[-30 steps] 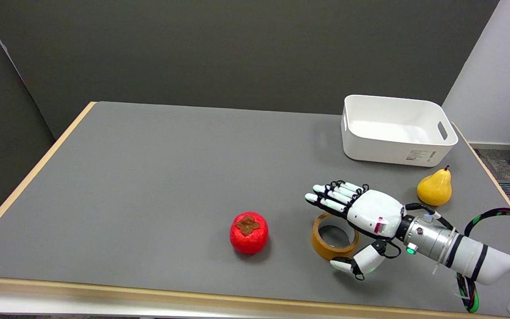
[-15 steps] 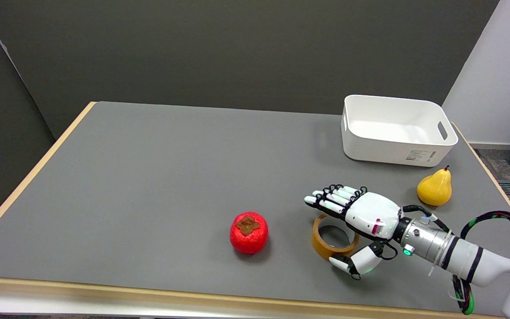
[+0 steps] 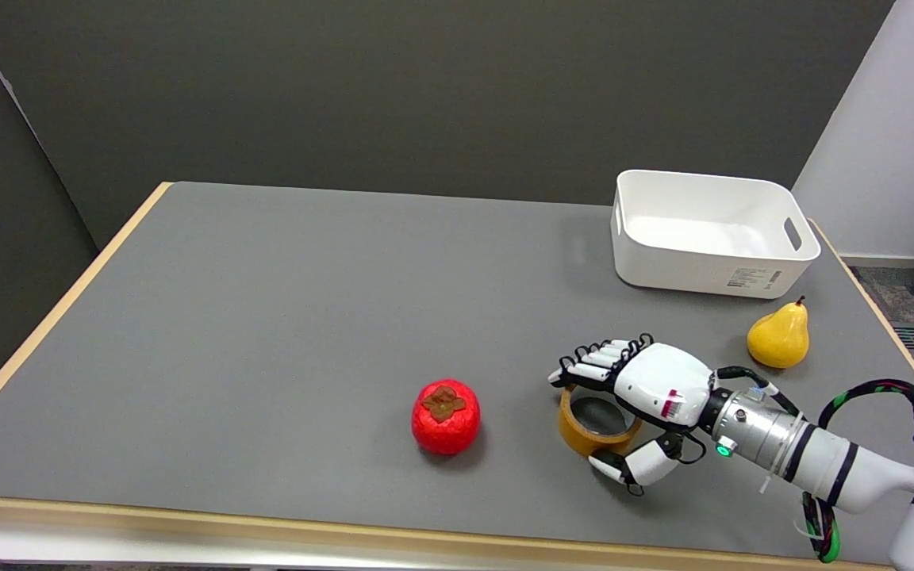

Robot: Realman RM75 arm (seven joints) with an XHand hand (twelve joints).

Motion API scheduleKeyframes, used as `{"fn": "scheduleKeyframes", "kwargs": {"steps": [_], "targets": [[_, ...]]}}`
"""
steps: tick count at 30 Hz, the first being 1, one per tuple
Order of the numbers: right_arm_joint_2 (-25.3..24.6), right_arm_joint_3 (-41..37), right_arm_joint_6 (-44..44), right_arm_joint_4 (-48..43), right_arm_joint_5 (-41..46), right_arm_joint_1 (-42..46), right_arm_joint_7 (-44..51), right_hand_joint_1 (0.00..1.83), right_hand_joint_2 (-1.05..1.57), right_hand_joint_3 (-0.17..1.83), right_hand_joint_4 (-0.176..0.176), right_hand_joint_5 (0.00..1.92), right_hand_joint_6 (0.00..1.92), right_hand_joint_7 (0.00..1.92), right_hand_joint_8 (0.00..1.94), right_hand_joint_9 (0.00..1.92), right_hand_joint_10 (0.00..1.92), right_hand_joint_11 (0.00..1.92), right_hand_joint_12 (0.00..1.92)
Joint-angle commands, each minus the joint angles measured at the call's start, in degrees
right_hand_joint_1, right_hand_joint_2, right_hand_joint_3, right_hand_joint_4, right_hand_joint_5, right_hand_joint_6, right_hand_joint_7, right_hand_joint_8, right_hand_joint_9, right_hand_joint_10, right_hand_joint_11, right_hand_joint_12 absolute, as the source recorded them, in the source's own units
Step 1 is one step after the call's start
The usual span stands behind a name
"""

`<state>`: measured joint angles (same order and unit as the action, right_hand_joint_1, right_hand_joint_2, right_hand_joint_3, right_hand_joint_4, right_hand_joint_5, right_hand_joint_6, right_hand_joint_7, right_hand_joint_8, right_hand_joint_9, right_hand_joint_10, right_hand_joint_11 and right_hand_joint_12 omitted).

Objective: Pick up the yellow tape.

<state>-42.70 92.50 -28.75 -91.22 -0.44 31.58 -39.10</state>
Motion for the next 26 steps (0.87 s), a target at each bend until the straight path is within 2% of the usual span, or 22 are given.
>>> {"fn": "scheduleKeyframes", "kwargs": {"steps": [1, 2, 3, 5, 6, 8, 12, 20, 26], "targets": [[-1.2, 0.5, -0.2, 0.2, 0.0, -2.0, 0.1, 0.92, 0.71, 0.9, 0.098, 0.36, 0.74, 0.6, 0.78, 0.57, 1.12, 0.5, 1.57], [-1.3, 0.5, -0.2, 0.2, 0.0, -2.4, 0.1, 1.15, 0.91, 0.57, 0.094, 0.43, 0.96, 0.7, 1.13, 0.64, 1.2, 0.55, 1.63], [-1.3, 0.5, -0.3, 0.2, 0.0, -2.6, 0.1, 1.3, 1.08, 0.3, 0.074, 0.49, 1.17, 0.78, 1.38, 0.69, 1.26, 0.6, 1.67], [-1.3, 0.1, -0.4, 0.0, 0.0, -2.8, 0.1, 1.17, 1.2, 0.16, -0.072, 0.54, 1.54, 0.82, 1.36, 0.74, 1.28, 0.61, 1.68], [-1.2, -0.4, -0.4, -0.5, 0.1, -3.2, 0.1, 1.16, 1.2, 0.16, -0.084, 0.56, 1.56, 0.83, 1.35, 0.75, 1.28, 0.62, 1.67], [-1.1, -1.7, -0.3, -1.3, 0.2, -3.4, 0.1, 1.16, 1.17, 0.21, -0.076, 0.58, 1.52, 0.84, 1.38, 0.77, 1.28, 0.66, 1.68], [-0.7, -5.4, 0.3, -3.6, 1.4, -4.4, 0.1, 1.16, 1.07, 0.41, -0.064, 0.62, 1.49, 0.84, 1.46, 0.83, 1.35, 0.78, 1.84], [2.2, -12.2, 3.4, -7.1, 2.8, -10.5, 0.2, 1.17, 0.99, 0.57, -0.081, 0.64, 1.5, 0.85, 1.51, 0.86, 1.5, 0.83, 1.91], [3.6, -17.9, 4.4, -7.3, 2.8, -18.8, 2.8, 1.17, 0.97, 0.59, -0.09, 0.64, 1.5, 0.86, 1.51, 0.87, 1.51, 0.84, 1.92]]}}
